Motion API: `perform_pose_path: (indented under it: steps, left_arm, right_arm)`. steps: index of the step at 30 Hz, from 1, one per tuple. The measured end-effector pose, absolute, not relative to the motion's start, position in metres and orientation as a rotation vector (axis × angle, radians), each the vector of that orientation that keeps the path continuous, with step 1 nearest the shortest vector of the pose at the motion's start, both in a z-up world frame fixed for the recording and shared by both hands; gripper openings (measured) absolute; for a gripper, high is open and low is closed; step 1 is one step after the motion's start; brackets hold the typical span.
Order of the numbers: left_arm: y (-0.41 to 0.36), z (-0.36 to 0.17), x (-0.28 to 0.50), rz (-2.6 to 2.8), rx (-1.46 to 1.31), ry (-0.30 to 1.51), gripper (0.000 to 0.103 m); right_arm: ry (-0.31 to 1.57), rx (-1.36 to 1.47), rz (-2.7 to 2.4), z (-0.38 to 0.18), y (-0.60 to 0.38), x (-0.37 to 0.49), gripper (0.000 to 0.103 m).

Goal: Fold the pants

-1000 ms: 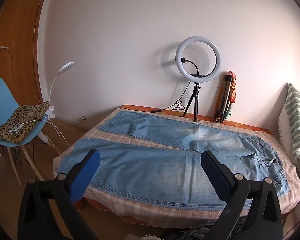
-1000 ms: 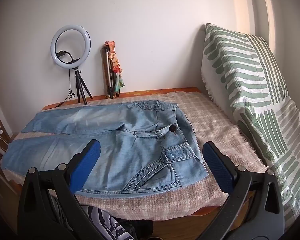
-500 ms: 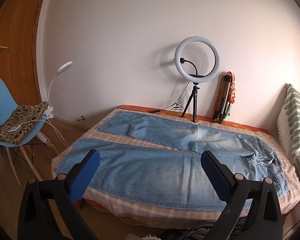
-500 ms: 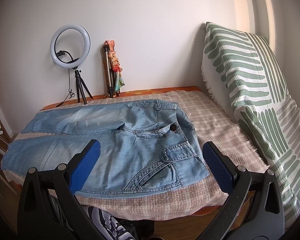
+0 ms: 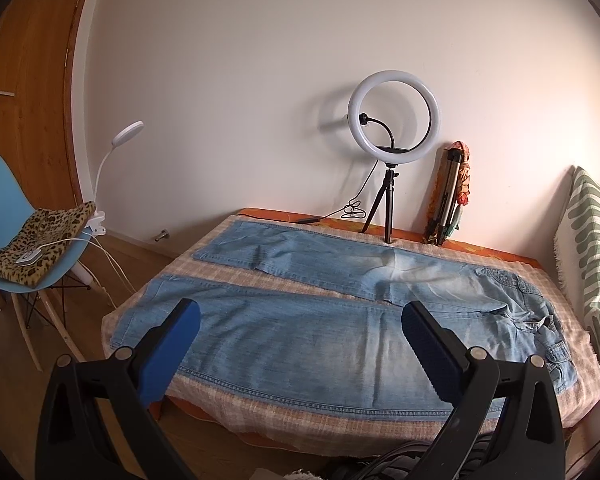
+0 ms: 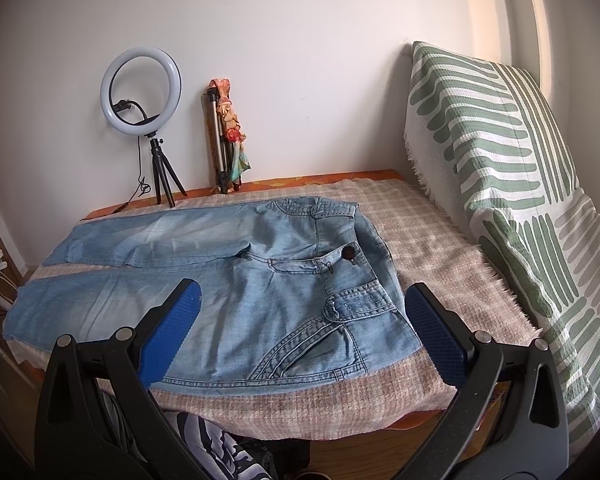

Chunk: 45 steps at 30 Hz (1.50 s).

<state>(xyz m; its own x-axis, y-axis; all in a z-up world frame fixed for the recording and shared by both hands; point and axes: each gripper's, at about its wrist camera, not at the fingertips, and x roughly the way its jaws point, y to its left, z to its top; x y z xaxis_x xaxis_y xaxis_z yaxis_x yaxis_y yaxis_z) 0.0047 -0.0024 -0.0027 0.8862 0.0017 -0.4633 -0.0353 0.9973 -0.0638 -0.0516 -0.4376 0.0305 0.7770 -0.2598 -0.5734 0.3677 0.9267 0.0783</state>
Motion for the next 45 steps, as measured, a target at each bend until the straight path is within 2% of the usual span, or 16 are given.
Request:
perform_pose_path:
  steps: [37,45]
  left_arm:
    - [-0.007,-0.002,0.010,0.016,-0.049,0.486,0.102]
    - [-0.002,-0.015,0.027,0.013,-0.026,0.528,0.102]
  right_arm:
    - [0.596,0.192,-0.336,0.027,-0.439,-0.046,0.103]
    - [0.590,0.180,-0.280,0.025,-0.430,-0.028,0.103]
